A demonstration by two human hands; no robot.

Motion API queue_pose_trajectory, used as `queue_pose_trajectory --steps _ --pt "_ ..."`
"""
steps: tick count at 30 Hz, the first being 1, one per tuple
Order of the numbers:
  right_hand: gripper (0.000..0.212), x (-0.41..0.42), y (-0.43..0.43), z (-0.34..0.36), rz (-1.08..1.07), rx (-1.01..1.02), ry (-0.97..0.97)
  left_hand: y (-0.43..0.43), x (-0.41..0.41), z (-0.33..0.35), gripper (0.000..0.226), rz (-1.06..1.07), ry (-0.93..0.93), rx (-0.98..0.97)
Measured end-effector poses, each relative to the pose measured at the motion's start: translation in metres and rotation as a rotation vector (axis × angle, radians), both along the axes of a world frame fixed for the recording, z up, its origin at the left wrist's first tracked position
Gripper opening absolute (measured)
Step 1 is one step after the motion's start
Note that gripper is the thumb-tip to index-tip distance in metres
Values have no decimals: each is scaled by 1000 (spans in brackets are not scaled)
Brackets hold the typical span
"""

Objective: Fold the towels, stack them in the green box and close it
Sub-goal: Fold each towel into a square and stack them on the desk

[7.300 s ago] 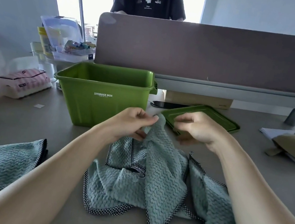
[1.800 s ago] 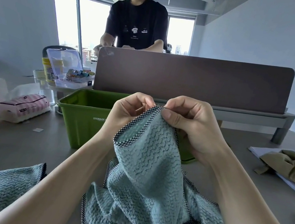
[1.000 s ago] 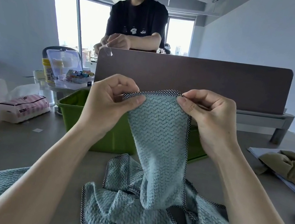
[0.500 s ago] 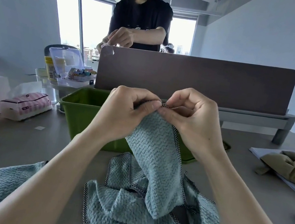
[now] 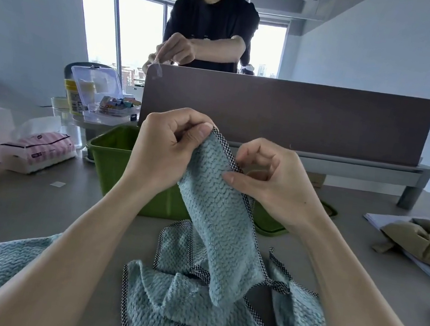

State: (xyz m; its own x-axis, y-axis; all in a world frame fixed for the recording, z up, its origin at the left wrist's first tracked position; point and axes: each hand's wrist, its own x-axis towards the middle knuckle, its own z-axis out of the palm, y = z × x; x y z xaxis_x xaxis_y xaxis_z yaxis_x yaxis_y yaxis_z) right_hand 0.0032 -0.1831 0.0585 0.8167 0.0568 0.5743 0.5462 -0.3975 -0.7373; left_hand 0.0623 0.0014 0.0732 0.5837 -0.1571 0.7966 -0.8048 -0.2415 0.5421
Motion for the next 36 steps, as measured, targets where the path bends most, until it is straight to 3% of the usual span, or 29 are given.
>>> queue_pose_trajectory --steps 7,13,20,27,36 --pt "5 0 -4 0 36 -173 50 4 1 2 16 53 -45 -62" --pt "10 -2 -14 1 57 -301 172 12 9 3 27 145 -34 -149" --pt "25 0 -33 2 -51 -367 200 20 23 0 18 217 20 -241" --pt "11 5 -50 -1 -101 -409 172 26 29 -2 12 279 76 -296" --pt "28 6 -64 -2 -252 -453 96 31 40 -7 15 311 114 -316"
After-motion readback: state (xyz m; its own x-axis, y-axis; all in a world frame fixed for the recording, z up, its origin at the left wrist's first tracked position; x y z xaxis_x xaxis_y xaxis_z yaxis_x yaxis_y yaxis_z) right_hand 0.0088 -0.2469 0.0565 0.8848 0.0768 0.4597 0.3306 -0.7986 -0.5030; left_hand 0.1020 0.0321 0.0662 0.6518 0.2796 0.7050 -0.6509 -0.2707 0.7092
